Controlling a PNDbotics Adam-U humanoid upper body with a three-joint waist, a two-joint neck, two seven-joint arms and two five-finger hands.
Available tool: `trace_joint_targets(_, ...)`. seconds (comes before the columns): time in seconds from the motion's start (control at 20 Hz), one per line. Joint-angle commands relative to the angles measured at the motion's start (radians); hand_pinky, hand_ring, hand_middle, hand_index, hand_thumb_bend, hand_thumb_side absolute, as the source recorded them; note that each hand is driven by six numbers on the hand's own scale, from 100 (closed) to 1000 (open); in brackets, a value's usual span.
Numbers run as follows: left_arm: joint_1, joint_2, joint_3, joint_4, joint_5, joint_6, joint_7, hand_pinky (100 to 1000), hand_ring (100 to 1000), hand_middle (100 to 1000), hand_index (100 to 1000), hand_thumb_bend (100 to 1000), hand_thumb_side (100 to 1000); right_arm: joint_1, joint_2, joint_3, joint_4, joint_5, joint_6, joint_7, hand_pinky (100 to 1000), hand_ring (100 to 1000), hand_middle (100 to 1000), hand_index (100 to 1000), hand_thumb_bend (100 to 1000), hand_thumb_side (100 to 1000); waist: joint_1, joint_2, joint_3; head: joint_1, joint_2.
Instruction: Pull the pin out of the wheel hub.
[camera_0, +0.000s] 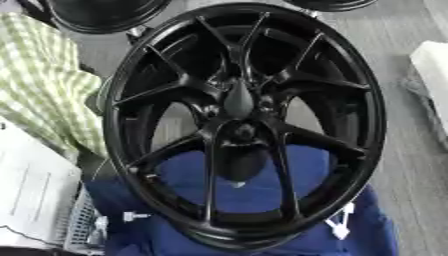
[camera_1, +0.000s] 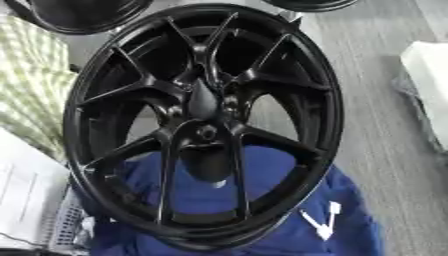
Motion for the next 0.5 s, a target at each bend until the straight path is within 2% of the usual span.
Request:
trace_joint_targets(0.05,-0.02,0.033,-0.001,-0.023,0.001,0.003,-0.008,784,758,704,811,577,618,-0.058,-0.013,0.025,-0.075,-0.047,-0.013,-0.054,843,800,711,781,366,314,-0.005,-0.023,0.003,-0.013,0.004)
trace_joint_targets(0.2,-0.046,0.015,-0.015,-0.043,-0.003,0.007,-0.018,783,758,702,810,577,615,-0.134,0.025,0.091,-0.143,-0.095,-0.024,-0.083,843,800,713,788,348,309,-0.004,-0.028,0.02,-0.033,0.002)
trace_joint_targets(0.3,-0.068,-0.006,-0.023,-0.057,-0.009,0.009,-0.022,782,757,700,809,577,612,-0.188,0.072,0.129,-0.193,-0.128,-0.023,-0.091,842,800,714,791,387,287,-0.002,-0.031,0.03,-0.043,0.001)
trace_joint_targets(0.4,-0.085,-0.027,-0.03,-0.071,-0.017,0.01,-0.023,781,756,700,809,577,611,-0.245,0.128,0.154,-0.228,-0.163,-0.016,-0.1,841,796,709,786,458,228,0.0,-0.031,0.037,-0.049,0.001)
trace_joint_targets(0.5,-0.098,-0.048,-0.032,-0.085,-0.029,0.01,-0.023,781,756,699,809,577,609,-0.303,0.179,0.173,-0.242,-0.199,-0.003,-0.115,839,790,701,780,441,231,0.002,-0.03,0.04,-0.05,0.0)
